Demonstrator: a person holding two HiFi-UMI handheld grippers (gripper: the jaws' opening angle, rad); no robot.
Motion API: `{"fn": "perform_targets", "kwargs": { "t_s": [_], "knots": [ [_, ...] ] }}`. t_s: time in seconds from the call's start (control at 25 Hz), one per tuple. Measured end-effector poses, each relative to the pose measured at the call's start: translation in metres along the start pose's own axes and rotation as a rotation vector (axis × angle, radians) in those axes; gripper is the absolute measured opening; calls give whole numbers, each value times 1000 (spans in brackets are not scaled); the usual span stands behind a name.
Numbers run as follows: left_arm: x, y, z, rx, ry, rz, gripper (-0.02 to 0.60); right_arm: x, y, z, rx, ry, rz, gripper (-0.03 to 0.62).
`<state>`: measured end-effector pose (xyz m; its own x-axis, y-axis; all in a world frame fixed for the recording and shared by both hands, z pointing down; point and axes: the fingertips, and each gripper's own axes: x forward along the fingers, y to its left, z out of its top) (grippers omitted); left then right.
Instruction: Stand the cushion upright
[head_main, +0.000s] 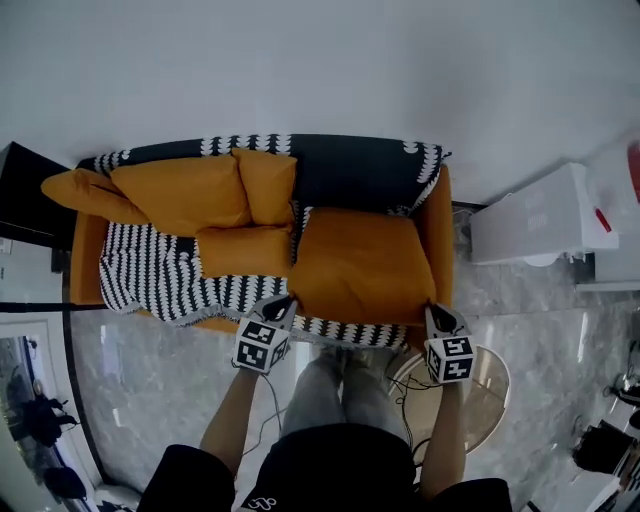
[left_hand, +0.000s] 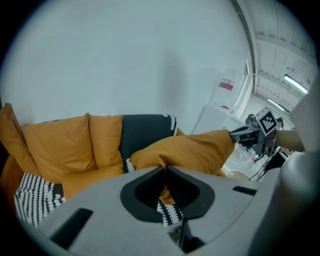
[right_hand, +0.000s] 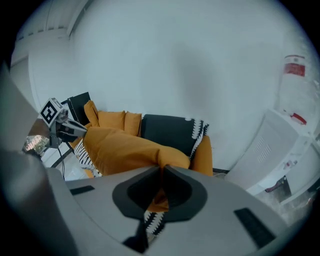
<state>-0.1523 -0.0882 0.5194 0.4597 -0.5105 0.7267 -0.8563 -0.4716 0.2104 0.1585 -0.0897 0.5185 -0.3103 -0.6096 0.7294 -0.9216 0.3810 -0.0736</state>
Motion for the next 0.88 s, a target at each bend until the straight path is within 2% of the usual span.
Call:
{"fn": "perform_targets", "kwargs": {
  "t_s": [0.4,0.64,0.88],
  "knots": [
    [29,43,118,50,-186,85,23,37,-42,103,-19,-145,-61,21],
    [56,67,176,77,-248,124,23,69,-74,154,-18,-196,-109,23],
    [90,90,227,125,-264,161,23,103,-110,201,-20,-228,-194,23]
  ]
}}
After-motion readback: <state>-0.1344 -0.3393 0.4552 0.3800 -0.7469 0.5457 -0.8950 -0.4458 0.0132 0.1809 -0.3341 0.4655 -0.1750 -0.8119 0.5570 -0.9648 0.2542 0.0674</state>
